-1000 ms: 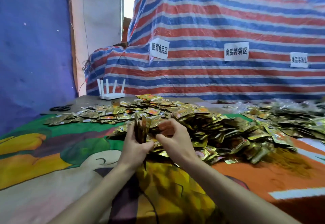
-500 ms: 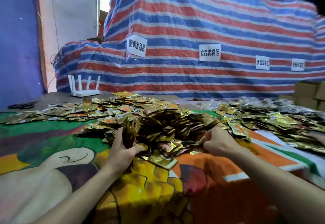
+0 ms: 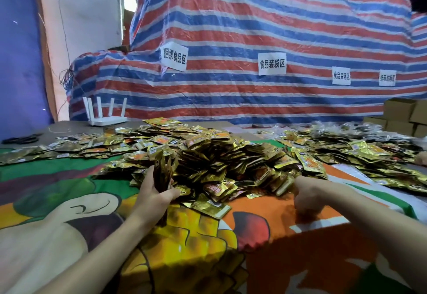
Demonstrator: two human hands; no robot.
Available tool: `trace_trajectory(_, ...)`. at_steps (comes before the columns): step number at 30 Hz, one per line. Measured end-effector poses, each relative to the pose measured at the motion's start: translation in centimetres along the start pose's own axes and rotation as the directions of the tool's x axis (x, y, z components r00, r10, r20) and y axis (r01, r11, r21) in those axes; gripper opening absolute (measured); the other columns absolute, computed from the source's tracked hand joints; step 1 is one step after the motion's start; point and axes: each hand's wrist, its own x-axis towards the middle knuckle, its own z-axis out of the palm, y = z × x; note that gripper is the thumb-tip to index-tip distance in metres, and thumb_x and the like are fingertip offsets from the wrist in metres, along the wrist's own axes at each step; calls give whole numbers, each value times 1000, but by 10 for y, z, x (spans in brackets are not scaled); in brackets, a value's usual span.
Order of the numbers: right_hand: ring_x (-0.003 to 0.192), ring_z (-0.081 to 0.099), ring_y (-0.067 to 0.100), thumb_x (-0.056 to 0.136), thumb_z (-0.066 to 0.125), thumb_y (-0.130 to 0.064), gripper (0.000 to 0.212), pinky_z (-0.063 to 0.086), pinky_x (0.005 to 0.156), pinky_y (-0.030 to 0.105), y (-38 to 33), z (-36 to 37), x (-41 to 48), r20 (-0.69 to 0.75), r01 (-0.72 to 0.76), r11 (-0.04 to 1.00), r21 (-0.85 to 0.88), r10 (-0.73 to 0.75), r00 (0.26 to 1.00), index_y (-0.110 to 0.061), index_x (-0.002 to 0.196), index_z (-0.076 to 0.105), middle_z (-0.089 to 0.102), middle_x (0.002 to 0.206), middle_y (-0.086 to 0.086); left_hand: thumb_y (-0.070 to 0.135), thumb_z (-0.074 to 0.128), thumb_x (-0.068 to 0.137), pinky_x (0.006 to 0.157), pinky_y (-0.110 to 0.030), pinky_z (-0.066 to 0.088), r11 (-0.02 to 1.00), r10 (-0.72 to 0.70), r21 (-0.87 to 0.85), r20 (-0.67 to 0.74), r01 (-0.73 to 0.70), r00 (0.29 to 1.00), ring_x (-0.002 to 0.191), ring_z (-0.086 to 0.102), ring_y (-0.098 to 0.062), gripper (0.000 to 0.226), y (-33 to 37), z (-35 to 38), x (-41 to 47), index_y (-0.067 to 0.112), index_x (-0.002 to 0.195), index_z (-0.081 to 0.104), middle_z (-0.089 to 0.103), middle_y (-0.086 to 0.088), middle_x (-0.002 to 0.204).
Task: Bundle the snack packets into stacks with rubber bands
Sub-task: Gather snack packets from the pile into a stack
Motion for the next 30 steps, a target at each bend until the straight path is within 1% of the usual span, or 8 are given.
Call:
trace_trajectory(3, 61, 64, 21, 83, 55, 1, 7, 56, 52, 28, -5, -4, 1, 15, 1, 999, 55, -2, 1000, -4, 88, 55, 65, 80, 9, -16, 59, 84, 77, -37, 48, 996, -53, -70, -1, 53, 999, 83, 56, -26, 24, 1, 0, 0, 2, 100, 57, 56, -11, 88)
trace_trajectory(7, 51, 55, 12, 88, 57, -7, 17, 43, 44, 20, -38, -23, -3, -167, 265, 938, 223, -231, 959, -10, 73, 64, 60, 66, 0, -18, 55, 83, 68, -35, 54, 972, -103, -210, 5, 102, 995, 76, 59, -25, 19, 8, -3, -3, -8, 100, 59, 58, -14, 84)
trace_trajectory(9, 54, 58, 0, 92, 59, -10, 19, 43, 48, 13, -70, -29, -10, -291, 460, 823, 334, -374, 881, -18, 79, 72, 66, 73, -5, -5, 59, 68, 59, -29, 56, 952, -116, -279, 42, 123, 992, 68, 61, -20, 24, 14, -12, -3, -8, 92, 63, 60, -14, 79)
trace_trajectory(11, 59, 60, -6, 94, 63, -11, 20, 43, 52, 9, -105, -28, -17, -385, 602, 705, 375, -472, 793, -24, 82, 73, 71, 81, -5, 4, 54, 56, 59, -30, 53, 947, -112, -295, 71, 128, 991, 67, 60, -20, 33, 17, -23, 0, -6, 86, 64, 60, -14, 76)
trace_trajectory(16, 72, 66, -3, 91, 70, -16, 13, 49, 63, 12, -193, -5, -18, -440, 762, 464, 452, -627, 643, -27, 85, 74, 73, 84, -6, 2, 58, 51, 58, -30, 47, 938, -159, -311, -4, 150, 987, 63, 58, -21, 25, 11, -50, 16, 1, 74, 68, 61, -12, 67)
trace_trajectory(21, 75, 68, 5, 89, 72, -21, 8, 54, 67, 20, -261, 18, -7, -525, 807, 360, 469, -621, 582, -22, 91, 79, 74, 83, -5, -11, 63, 56, 53, -28, 46, 914, -206, -379, -130, 144, 970, 58, 54, -23, 18, 4, -70, 32, 5, 64, 62, 57, -10, 63)
trace_trajectory(26, 64, 63, -2, 86, 77, -15, 5, 45, 59, 13, -295, 37, 0, -676, 820, 179, 544, -485, 554, -16, 89, 82, 71, 68, -12, -9, 52, 63, 60, -33, 43, 812, -331, -496, 42, 307, 943, 61, 55, -23, 23, -6, -90, 33, 3, 79, 64, 59, -10, 71)
trace_trajectory(30, 76, 73, 0, 86, 75, -5, 13, 52, 67, 12, -298, 49, 3, -735, 808, 55, 586, -383, 559, -14, 92, 81, 77, 77, -12, -12, 45, 74, 59, -31, 46, 815, -327, -475, 95, 332, 940, 63, 57, -25, 27, -11, -91, 35, 0, 88, 65, 61, -11, 73)
